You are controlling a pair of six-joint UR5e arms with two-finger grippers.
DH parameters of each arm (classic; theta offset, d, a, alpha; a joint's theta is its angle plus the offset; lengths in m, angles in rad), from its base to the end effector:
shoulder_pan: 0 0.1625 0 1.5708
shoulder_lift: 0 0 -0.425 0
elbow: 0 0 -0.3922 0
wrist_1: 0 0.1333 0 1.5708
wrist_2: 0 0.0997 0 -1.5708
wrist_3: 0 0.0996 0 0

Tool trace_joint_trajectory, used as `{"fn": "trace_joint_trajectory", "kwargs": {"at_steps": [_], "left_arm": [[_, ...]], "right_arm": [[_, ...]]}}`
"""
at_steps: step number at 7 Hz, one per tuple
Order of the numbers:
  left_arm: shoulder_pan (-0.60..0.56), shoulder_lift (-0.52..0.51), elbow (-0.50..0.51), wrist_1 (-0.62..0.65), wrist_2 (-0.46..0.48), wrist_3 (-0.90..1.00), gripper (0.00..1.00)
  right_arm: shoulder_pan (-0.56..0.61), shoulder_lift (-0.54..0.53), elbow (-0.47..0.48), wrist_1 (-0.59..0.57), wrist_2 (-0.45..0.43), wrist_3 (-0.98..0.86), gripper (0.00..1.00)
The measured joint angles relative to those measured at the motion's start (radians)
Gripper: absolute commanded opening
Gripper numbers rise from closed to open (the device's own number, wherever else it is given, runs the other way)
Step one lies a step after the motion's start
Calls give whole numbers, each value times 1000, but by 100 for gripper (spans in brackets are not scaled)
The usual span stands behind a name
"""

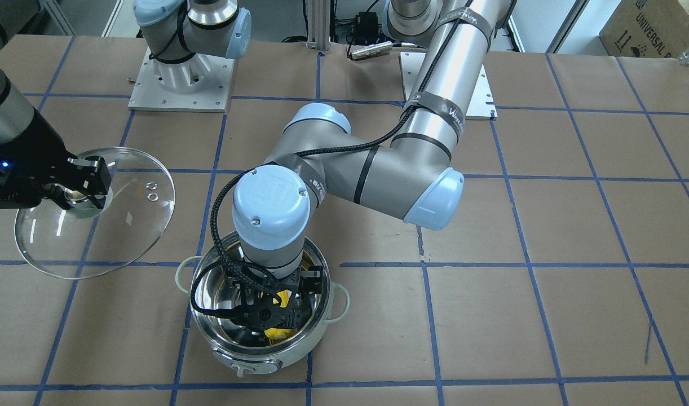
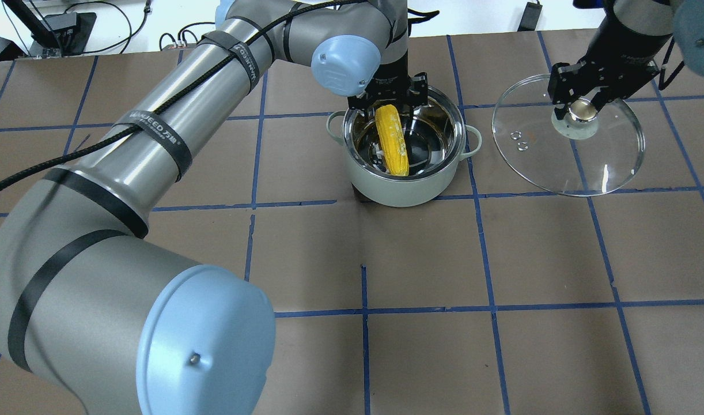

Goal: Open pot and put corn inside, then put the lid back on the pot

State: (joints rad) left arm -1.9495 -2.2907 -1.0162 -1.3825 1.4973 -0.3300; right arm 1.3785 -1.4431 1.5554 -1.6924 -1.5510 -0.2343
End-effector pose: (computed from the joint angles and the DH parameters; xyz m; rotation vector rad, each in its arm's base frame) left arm -0.4150 -0.6625 0.3205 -0.0759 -3.0638 -0.0061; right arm 0.0287 -0.5603 0.4414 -0.0657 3.1235 -0.0207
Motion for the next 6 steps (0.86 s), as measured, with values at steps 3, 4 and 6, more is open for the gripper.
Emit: {"fn": "trace_joint_trajectory", "kwargs": {"at_steps": [3,4,6], "left_arm": [[168,174,-52,-193,4,244,100],[247,265,-106,-265,16,357,100],[384,511,-311,-312,66,475,100]], "right_arm": [[13,-5,-8,-8,1,32,6],[38,-4,-13,-26,-2,69,6],[125,4,-8,-85,-16,174,6]]}}
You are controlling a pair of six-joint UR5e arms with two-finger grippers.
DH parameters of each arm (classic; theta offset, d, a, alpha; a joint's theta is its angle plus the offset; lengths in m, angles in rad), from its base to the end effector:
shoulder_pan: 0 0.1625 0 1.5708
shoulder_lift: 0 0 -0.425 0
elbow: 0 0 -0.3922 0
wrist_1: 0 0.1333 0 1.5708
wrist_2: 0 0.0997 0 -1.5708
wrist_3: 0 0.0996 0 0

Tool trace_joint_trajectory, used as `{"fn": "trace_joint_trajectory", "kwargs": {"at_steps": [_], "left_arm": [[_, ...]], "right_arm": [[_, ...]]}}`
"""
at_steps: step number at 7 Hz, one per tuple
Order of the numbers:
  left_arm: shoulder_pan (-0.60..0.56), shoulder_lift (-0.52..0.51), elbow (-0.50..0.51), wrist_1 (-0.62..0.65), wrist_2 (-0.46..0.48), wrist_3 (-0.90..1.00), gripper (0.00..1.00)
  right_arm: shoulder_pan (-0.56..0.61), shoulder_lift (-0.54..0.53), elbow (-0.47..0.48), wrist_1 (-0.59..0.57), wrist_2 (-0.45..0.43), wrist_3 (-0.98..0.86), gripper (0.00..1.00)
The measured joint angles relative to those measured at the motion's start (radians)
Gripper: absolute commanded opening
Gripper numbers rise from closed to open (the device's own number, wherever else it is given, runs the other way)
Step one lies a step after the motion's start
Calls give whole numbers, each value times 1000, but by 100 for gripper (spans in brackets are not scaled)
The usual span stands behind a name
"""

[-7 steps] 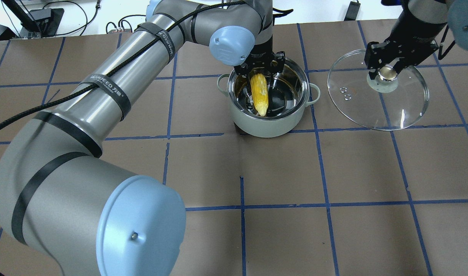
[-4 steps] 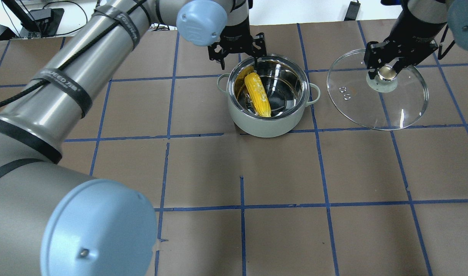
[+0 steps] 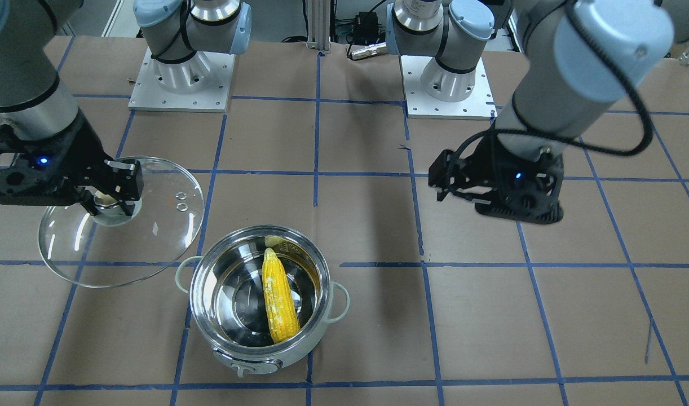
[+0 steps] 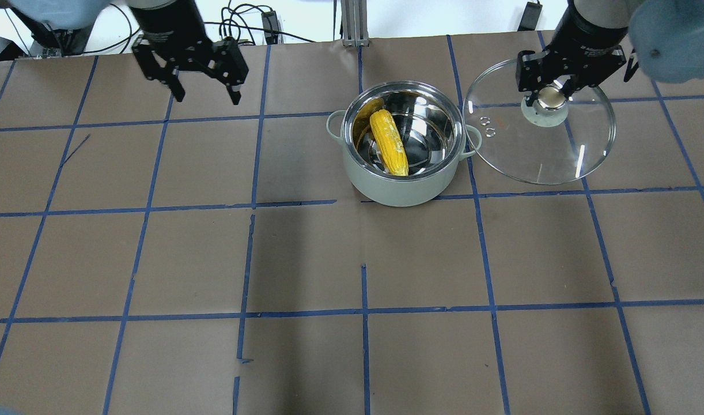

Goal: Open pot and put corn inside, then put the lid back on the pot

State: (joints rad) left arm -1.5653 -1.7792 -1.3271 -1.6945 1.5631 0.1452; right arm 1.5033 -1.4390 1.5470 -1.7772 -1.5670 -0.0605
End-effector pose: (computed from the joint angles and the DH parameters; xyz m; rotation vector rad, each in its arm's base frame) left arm -0.1309 -0.5711 0.4841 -0.2175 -3.1167 -0.1369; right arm 0.0960 -0.5625 0.4522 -0.0107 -3.1353 0.1544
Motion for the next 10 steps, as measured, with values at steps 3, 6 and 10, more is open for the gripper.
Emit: {"fn": "trace_joint_trajectory", "kwargs": {"at_steps": [3,6,10], "left_arm": [[37,237,-160,-6,12,-15,100],[25,212,-118,-2,5,-49,100],[-12,163,-67,-6,12,-45,100]], "right_arm": [[158,55,-2,-37,1,176,6],[261,181,-38,-82,12,269,6],[276,275,-154,-60,11,283,6]]}}
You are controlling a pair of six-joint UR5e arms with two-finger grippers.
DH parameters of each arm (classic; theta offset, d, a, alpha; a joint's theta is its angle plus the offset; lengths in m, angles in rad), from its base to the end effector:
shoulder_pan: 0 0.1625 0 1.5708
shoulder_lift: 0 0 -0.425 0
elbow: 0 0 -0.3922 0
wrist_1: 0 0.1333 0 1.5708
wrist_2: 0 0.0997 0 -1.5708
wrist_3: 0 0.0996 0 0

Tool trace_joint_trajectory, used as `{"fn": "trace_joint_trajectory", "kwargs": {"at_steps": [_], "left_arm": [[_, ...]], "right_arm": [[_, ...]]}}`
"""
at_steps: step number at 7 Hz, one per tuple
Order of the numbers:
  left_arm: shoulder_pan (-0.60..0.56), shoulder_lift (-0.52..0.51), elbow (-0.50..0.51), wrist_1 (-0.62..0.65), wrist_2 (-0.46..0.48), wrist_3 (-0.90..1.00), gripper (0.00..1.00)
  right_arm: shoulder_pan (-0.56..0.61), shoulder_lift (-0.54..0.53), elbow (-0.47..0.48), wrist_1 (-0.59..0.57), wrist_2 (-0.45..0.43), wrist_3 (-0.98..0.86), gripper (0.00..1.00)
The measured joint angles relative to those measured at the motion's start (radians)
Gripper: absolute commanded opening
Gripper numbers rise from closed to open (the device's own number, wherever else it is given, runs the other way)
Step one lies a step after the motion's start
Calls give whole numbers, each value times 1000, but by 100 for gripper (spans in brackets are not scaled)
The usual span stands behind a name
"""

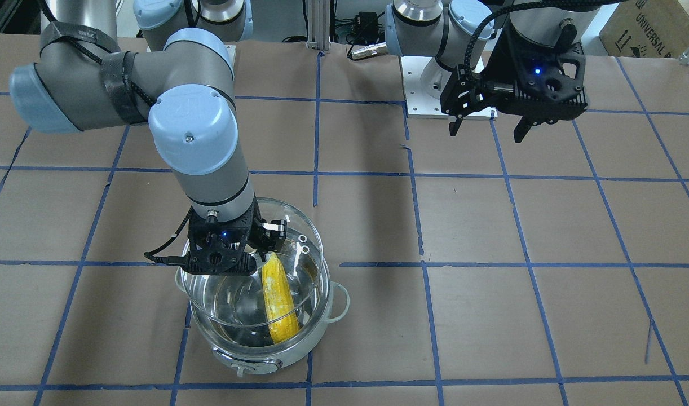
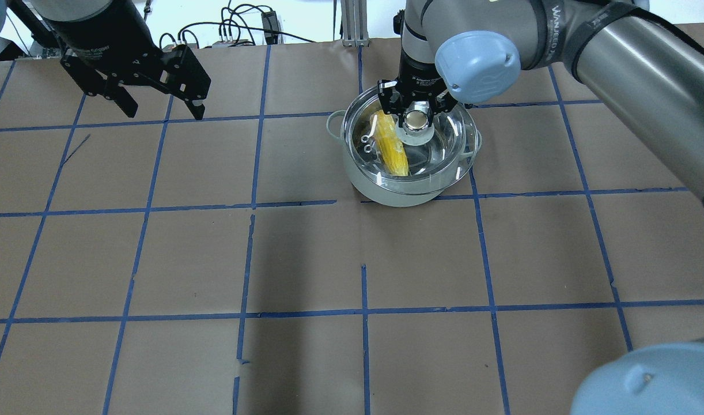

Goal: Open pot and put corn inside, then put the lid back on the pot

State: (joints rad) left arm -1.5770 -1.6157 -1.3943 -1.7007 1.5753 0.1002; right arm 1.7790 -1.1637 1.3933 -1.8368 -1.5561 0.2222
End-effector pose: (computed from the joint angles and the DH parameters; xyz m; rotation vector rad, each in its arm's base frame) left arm -0.1360 -0.5069 0.5391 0.1668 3.1326 -0.0023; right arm 0.2669 -0.6115 0.3676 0.0214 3.1190 -0.0506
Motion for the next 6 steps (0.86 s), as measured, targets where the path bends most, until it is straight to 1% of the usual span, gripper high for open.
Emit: {"fn": "trace_joint_trajectory", "kwargs": {"at_steps": [4,6], "left_arm": [[-2,-2,-1,5,2,3,100],[-2,-7,6,2,4,3,100]], "right_arm": [[0,56,-61,-3,-3,0,6],[0,77,-73,-8,-3,0,6]]}}
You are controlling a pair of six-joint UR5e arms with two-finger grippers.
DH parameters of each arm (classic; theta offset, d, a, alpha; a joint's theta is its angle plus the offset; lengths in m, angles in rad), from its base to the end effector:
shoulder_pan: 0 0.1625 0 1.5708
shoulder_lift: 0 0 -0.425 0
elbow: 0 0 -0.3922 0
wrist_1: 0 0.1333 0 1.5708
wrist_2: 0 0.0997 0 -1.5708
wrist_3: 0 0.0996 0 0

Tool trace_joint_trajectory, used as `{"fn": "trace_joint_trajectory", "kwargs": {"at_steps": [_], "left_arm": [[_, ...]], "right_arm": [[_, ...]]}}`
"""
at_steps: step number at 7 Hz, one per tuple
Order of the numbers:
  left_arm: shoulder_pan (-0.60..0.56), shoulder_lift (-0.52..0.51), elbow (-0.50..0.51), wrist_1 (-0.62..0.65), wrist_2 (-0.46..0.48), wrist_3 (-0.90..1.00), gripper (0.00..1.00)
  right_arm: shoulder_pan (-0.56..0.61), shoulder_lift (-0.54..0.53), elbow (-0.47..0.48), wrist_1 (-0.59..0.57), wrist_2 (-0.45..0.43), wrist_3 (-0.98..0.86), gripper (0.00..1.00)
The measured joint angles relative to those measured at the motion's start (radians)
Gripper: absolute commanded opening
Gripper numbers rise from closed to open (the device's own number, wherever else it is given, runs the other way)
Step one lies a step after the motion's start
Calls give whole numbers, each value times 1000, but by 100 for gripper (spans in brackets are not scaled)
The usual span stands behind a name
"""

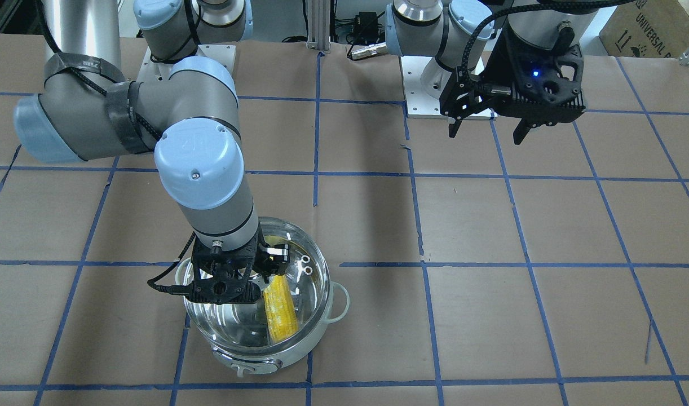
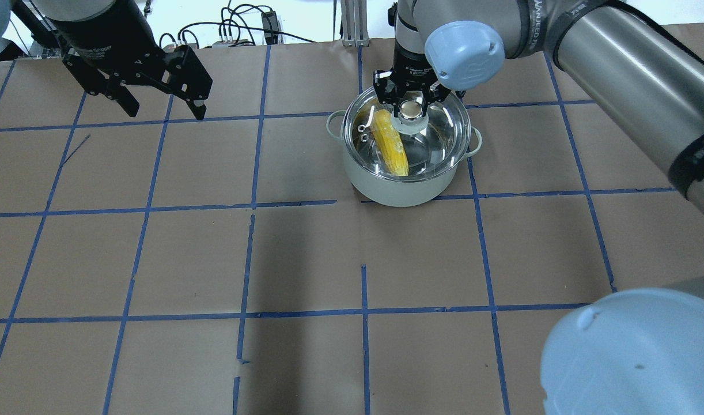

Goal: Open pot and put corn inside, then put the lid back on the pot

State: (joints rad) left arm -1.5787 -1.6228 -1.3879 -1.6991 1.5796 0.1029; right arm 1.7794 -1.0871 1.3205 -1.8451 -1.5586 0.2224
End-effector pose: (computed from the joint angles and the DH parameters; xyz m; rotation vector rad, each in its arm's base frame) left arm -0.1365 -0.5098 0.5388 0.1734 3.1279 -0.0034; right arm 0.2730 -0.6402 0.3526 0.0211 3.1203 -0.0583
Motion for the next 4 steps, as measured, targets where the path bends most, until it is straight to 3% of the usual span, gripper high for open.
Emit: {"fn": "trace_joint_trajectory", "kwargs": {"at_steps": [4], "left_arm": [[0,-3,-5,6,-1,0,100]], "right_arm": [[1,20,-28,-2,1,0,6]]}}
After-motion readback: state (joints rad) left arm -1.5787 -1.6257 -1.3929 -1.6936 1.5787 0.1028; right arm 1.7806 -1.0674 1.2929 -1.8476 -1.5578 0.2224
